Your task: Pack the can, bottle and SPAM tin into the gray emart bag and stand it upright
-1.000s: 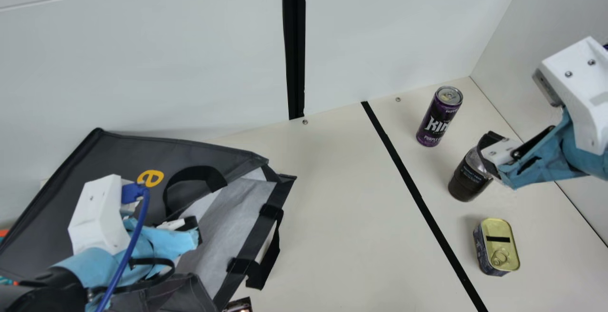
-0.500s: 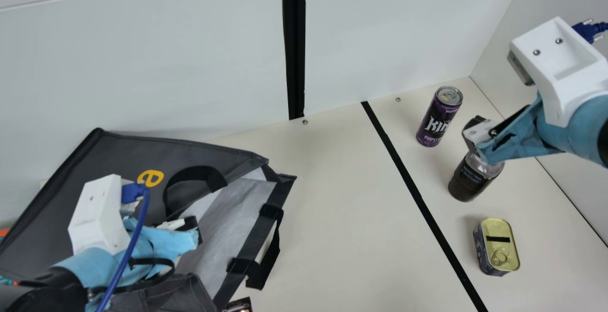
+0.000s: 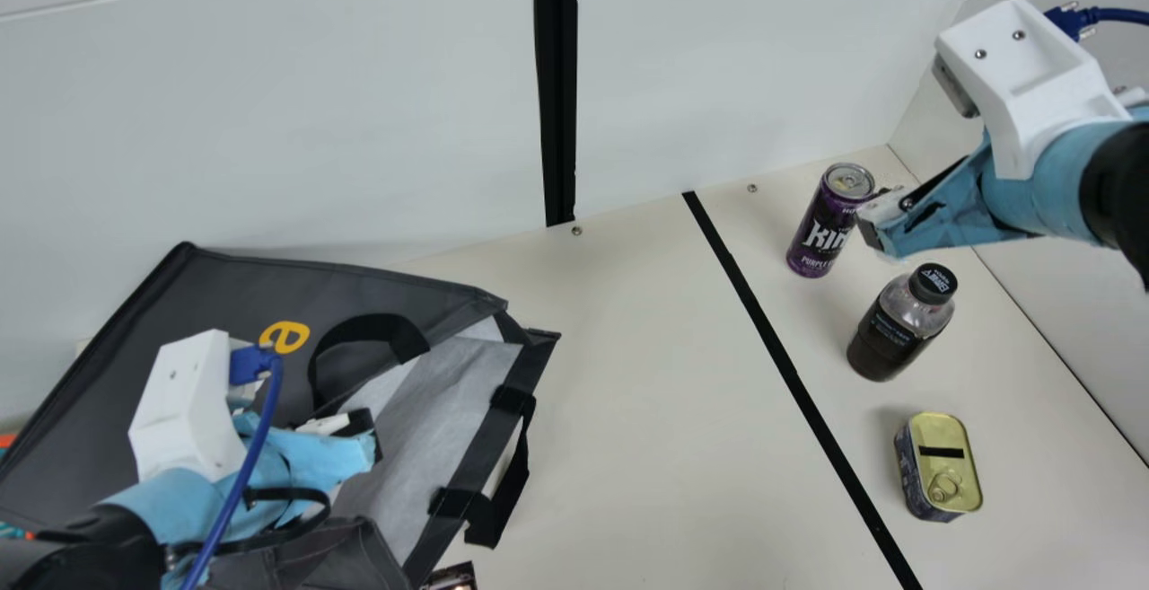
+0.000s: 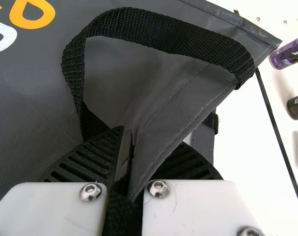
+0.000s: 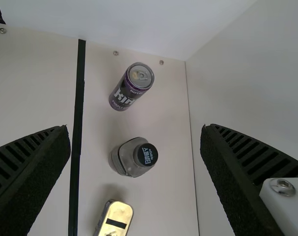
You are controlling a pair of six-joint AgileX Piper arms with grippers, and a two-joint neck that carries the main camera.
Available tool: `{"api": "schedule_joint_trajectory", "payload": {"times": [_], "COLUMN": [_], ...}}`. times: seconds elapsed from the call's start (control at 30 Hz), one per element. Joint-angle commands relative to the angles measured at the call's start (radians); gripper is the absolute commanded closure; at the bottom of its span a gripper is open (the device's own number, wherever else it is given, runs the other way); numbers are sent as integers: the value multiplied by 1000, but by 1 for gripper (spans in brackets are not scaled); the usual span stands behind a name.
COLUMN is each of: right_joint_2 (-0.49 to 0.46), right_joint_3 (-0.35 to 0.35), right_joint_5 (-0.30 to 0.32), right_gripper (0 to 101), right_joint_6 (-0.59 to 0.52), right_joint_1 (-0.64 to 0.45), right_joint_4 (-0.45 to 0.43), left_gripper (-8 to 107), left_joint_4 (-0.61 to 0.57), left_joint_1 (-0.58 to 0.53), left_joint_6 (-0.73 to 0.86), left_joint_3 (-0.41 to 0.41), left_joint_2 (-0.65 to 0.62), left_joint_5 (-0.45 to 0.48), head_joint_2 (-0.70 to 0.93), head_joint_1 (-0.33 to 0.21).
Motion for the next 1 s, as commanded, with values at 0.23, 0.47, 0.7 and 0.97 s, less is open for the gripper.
{"api": "schedule_joint_trajectory", "payload": {"times": [0.23, 0.47, 0.7, 0.97], "right_joint_2": [90, 158, 231, 314], "right_joint_3": [-56, -94, -138, -178], "right_joint_5": [1, 1, 1, -11], "right_gripper": [6, 6, 6, 6], "right_joint_6": [-28, -42, -47, -51], "right_joint_1": [-40, -58, -62, -72], "right_joint_4": [43, 65, 77, 97], "left_gripper": [107, 107, 107, 107], "left_joint_4": [0, 0, 0, 0], "left_joint_1": [0, 0, 0, 0], "left_joint_6": [0, 0, 0, 0], "left_joint_3": [0, 0, 0, 0], "left_joint_2": [0, 0, 0, 0], "left_joint_5": [0, 0, 0, 0], "head_joint_2": [-2, -2, -2, -2], "head_joint_1": [-23, -23, -23, -23]}}
